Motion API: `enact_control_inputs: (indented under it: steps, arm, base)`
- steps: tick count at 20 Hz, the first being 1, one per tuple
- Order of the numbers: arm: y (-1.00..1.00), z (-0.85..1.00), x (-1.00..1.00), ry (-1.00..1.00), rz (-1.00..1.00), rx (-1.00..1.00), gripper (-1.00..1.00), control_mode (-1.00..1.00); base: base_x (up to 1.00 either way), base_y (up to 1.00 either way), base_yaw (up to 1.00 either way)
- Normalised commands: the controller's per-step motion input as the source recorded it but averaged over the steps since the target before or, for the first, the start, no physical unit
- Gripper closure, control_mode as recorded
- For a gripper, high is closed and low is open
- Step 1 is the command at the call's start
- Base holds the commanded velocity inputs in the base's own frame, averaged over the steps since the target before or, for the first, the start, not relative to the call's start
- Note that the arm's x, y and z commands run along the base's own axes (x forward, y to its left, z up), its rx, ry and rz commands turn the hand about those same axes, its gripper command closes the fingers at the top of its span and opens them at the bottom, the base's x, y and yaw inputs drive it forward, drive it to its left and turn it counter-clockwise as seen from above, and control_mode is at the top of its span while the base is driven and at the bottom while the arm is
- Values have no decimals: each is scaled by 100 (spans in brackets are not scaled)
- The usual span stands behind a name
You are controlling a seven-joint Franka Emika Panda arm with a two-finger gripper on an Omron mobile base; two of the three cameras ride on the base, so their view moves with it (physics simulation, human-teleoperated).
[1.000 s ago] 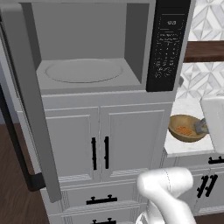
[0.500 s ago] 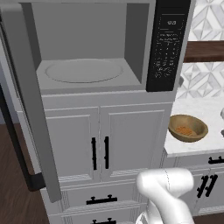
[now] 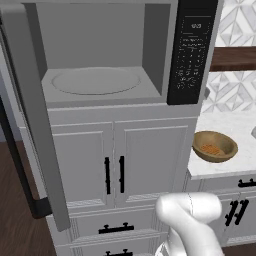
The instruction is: Open the microwave, place the bowl with waffle inside the microwave, then close the microwave door and turn it on.
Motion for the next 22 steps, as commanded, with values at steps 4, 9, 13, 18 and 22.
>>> enact_control_inputs:
  steps: [4, 9, 13, 18, 22]
  arm:
    - [-82, -36, 26, 12, 0, 8, -100, -100]
    - [-65, -34, 45, 0, 0, 11, -100, -100]
    - [-28, -30, 67, 0, 0, 6, -100, -100]
    - [-2, -35, 59, 0, 0, 1, -100, -100]
    - [0, -58, 42, 0, 0, -1, -100, -100]
  base:
    - [0, 0, 0]
    - [0, 0, 0]
    - [0, 0, 0]
    - [0, 0, 0]
    - [0, 0, 0]
